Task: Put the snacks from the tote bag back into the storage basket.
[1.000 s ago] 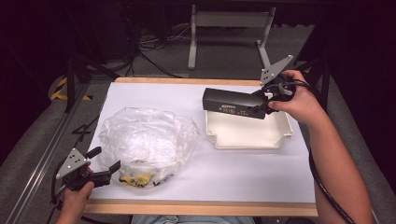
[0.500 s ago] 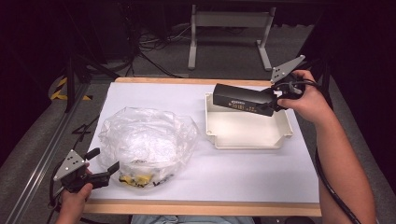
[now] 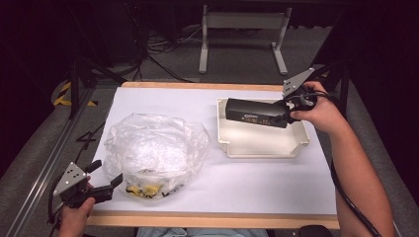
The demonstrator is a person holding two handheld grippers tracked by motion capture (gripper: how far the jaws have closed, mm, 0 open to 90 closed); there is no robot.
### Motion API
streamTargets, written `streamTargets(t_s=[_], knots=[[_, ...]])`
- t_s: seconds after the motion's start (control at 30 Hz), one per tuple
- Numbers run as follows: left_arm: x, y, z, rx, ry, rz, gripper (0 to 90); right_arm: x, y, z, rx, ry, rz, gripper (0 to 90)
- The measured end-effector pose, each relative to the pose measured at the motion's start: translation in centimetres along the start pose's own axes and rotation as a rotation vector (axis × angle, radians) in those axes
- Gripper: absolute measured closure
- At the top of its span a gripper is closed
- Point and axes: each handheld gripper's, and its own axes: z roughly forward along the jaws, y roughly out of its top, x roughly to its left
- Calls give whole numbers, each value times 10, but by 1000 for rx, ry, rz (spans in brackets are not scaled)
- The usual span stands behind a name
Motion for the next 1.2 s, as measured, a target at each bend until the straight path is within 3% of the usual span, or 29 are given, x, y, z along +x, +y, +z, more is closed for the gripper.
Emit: streamTargets(t_s=[0.3,1.2], knots=[[0,-4,-6,7,20,-6,102,-5,-16,13,21,15,-27,434],[0,-5,-6,13,24,-18,102,-9,-46,49,76,79,16,433]])
